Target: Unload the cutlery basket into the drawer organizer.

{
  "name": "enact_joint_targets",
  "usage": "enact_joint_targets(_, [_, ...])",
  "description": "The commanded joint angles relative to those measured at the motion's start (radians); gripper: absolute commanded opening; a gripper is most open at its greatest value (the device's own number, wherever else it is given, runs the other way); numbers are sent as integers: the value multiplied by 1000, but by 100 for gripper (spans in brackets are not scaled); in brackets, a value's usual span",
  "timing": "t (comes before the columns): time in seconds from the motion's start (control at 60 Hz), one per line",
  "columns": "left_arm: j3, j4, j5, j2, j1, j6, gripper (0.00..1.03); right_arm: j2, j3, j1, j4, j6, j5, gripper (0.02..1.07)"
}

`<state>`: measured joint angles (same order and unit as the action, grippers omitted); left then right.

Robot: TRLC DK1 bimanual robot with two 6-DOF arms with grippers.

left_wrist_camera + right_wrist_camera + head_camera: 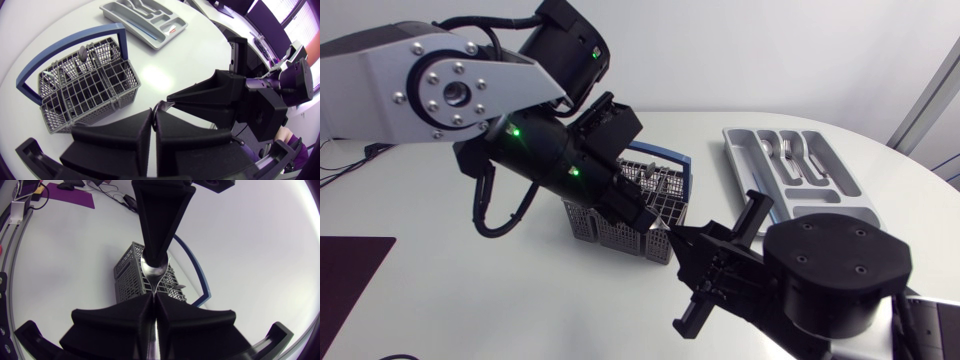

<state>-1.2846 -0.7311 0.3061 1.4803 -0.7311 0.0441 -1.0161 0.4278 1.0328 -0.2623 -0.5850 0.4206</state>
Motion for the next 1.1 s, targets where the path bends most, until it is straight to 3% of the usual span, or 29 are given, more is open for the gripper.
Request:
enact_joint_targets(0.0, [18,7,7,20,7,-18,3,-7,25,9,20,-16,6,8])
enact_joint_targets(0.083, [14,16,7,15,7,-21,5,-3,25,15,32,-16,6,8])
enact_joint_targets(0.25, [-15,33,11,-6,22,-36,65,37,22,21,83,-16,-6,8])
enact_joint_targets(0.267, [-15,33,10,-6,22,-36,66,44,20,21,87,-16,-8,8])
enact_joint_targets(0.317, [-30,36,10,-21,36,-41,83,71,9,19,112,-15,-19,8])
enact_joint_targets(0.4, [-42,44,11,-40,44,-52,97,122,-14,16,150,-15,-43,8])
enact_joint_targets(0.6, [-53,56,10,-75,94,-56,98,320,-72,-27,301,-19,-140,8])
enact_joint_targets(0.783, [-48,76,-9,-84,141,-44,98,513,-104,-240,475,-90,-350,8])
enact_joint_targets(0.933, [-28,93,-38,-87,168,-24,98,611,-110,-525,618,-223,-608,8])
enact_joint_targets(1.083, [-16,98,-53,-89,176,-18,98,516,-126,-898,627,-395,-907,8])
